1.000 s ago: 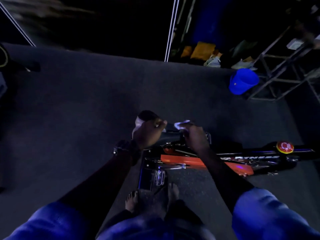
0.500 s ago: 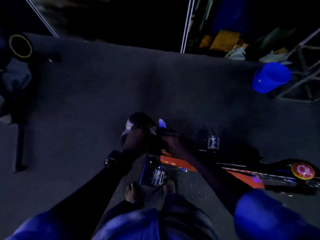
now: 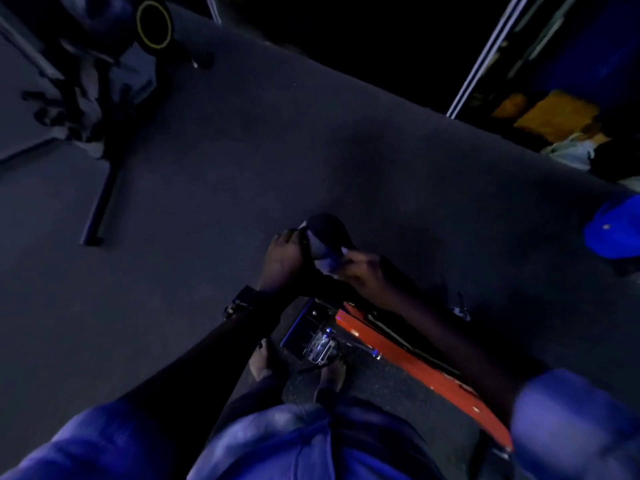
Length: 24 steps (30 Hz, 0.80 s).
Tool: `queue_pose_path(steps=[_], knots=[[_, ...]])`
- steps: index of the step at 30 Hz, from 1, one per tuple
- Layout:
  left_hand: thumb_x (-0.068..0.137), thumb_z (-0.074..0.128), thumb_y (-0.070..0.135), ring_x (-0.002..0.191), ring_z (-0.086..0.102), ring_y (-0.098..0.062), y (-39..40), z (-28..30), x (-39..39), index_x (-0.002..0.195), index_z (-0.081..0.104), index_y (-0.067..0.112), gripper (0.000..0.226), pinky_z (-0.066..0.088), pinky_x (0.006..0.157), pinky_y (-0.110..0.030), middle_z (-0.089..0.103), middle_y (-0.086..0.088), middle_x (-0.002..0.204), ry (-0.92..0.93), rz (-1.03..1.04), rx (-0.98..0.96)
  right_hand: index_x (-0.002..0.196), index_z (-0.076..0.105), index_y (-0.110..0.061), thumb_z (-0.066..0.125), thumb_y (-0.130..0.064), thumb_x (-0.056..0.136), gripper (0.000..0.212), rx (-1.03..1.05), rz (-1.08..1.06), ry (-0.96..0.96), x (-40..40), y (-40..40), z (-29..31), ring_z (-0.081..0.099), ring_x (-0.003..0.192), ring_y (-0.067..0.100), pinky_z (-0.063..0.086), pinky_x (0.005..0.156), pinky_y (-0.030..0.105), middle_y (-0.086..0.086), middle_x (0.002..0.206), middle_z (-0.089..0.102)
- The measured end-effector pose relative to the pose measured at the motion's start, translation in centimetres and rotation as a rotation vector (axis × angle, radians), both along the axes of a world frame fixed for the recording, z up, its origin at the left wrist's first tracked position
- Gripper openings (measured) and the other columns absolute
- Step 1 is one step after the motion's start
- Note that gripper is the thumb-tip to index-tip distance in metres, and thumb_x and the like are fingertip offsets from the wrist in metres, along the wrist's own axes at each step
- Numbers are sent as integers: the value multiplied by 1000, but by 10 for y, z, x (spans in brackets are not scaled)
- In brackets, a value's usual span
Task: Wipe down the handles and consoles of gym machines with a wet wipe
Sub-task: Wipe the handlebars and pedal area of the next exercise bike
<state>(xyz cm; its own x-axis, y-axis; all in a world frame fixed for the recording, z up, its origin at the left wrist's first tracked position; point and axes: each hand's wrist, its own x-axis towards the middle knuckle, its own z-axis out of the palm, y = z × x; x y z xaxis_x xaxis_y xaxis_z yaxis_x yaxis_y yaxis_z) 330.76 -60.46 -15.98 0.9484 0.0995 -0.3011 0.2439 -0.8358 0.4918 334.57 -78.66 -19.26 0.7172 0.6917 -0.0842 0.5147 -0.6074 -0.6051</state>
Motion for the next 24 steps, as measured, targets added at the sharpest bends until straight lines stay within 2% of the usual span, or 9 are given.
queue_pose_path(steps=[3, 6, 10, 12, 15, 17, 20, 22, 24], knots=[[92, 52, 35, 116, 59, -43, -2, 9, -11, 136, 55, -5, 59, 43, 97, -42, 60, -27, 129, -19, 83, -60, 71, 70, 2, 66, -7, 86, 17, 162, -86, 20, 13, 3, 21, 63, 69, 26, 42, 68, 13, 18, 74, 62], [101, 54, 30, 126, 55, -38, -3, 15, -9, 141, 51, 3, 49, 39, 102, -36, 58, -20, 136, -25, 247, -153, 79, 72, 4, 58, -20, 87, 29, 255, -287, 122, 27, 66, 38, 55, 71, 16, 40, 67, 14, 23, 82, 65], [91, 57, 21, 126, 54, -40, 2, 24, -13, 144, 45, -2, 59, 35, 99, -32, 54, -24, 140, -33, 246, -171, 73, 64, -19, 55, -17, 86, 16, 92, -30, -140, 9, 33, 17, 50, 67, -1, 39, 62, 15, 0, 77, 56], [77, 46, 27, 124, 57, -40, 8, 29, -15, 140, 51, -2, 69, 37, 100, -33, 57, -25, 137, -52, 235, -197, 81, 73, -12, 57, -23, 91, 22, 132, -130, -20, 20, 7, 11, 61, 71, 18, 47, 63, 30, 5, 79, 60], [74, 39, 36, 123, 59, -35, 9, 27, -15, 137, 55, 3, 73, 39, 99, -33, 62, -22, 133, -41, 347, -267, 97, 75, -10, 58, -23, 95, 22, 95, -424, 21, 42, 42, 25, 62, 83, 28, 43, 75, 29, 14, 92, 63], [77, 39, 43, 116, 63, -30, 9, 25, -20, 128, 62, 2, 69, 45, 98, -37, 68, -19, 124, -115, 380, -361, 105, 74, -17, 45, -35, 101, 34, -15, -263, 78, 48, 64, -26, 57, 92, 23, 39, 86, 30, 8, 100, 63], [85, 41, 35, 115, 65, -32, 18, 21, -29, 124, 64, 1, 56, 49, 98, -45, 69, -18, 121, -96, 494, -394, 111, 69, -37, 12, -62, 96, 63, -89, -3, -63, 40, 45, -96, 60, 101, 20, 43, 92, 37, -7, 101, 58], [87, 44, 38, 116, 64, -33, 24, 15, -35, 126, 64, 8, 53, 49, 99, -46, 70, -17, 122, -76, 550, -393, 92, 76, -21, 44, -33, 97, 35, -29, -89, -52, 34, 22, -66, 63, 90, 27, 45, 82, 37, 3, 91, 65], [84, 45, 48, 113, 65, -31, 25, 8, -36, 119, 68, 18, 51, 50, 99, -47, 72, -12, 118, -44, 612, -451, 88, 77, -10, 63, -16, 88, 15, 57, -193, -56, 29, 30, 11, 63, 83, 29, 45, 74, 36, 13, 87, 67]])
